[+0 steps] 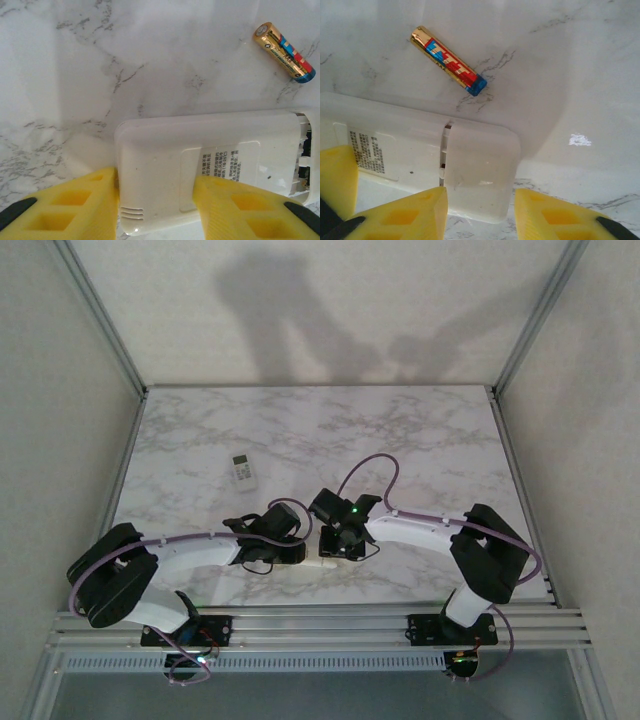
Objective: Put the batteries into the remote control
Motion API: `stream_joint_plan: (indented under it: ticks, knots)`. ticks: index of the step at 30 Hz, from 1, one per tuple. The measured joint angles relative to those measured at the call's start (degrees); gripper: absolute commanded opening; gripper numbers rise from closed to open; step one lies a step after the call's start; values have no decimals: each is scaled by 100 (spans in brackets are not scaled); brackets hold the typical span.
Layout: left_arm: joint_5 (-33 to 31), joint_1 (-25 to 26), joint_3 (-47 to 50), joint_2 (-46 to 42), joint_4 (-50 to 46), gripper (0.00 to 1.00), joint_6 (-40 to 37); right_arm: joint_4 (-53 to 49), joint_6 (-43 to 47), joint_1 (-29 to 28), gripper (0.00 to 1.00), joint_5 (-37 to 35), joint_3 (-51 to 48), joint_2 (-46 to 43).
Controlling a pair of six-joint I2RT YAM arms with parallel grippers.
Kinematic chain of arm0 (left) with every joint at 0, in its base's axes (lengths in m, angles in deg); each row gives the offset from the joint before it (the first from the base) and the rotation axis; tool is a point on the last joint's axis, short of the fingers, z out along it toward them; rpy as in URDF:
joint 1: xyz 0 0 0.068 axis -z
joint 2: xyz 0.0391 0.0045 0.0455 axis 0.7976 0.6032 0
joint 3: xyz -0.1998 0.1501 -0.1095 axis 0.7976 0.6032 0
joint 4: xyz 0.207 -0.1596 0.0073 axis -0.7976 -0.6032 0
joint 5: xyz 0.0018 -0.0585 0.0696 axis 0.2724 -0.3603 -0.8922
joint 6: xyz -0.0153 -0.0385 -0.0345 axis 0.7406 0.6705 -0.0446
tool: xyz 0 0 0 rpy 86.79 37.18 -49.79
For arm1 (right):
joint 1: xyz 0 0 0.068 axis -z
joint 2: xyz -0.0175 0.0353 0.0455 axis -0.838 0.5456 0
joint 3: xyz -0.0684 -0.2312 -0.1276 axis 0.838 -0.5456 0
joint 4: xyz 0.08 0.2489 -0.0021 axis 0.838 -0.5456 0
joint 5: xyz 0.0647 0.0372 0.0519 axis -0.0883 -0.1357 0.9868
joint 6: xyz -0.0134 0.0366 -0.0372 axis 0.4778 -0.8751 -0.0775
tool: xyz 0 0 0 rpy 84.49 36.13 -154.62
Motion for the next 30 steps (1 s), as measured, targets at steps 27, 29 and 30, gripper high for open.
stream_joint_plan:
  ticks: [27, 29, 30]
  knots:
    - [-22, 11, 28, 22, 131, 43, -2, 114, -24, -11, 36, 98, -26, 275]
    - [-17, 11, 28, 24, 133, 43, -2, 103, -24, -11, 36, 101, 7, 308]
    - [-15, 9, 28, 28, 136, 43, -2, 109, -22, -11, 36, 122, 24, 328]
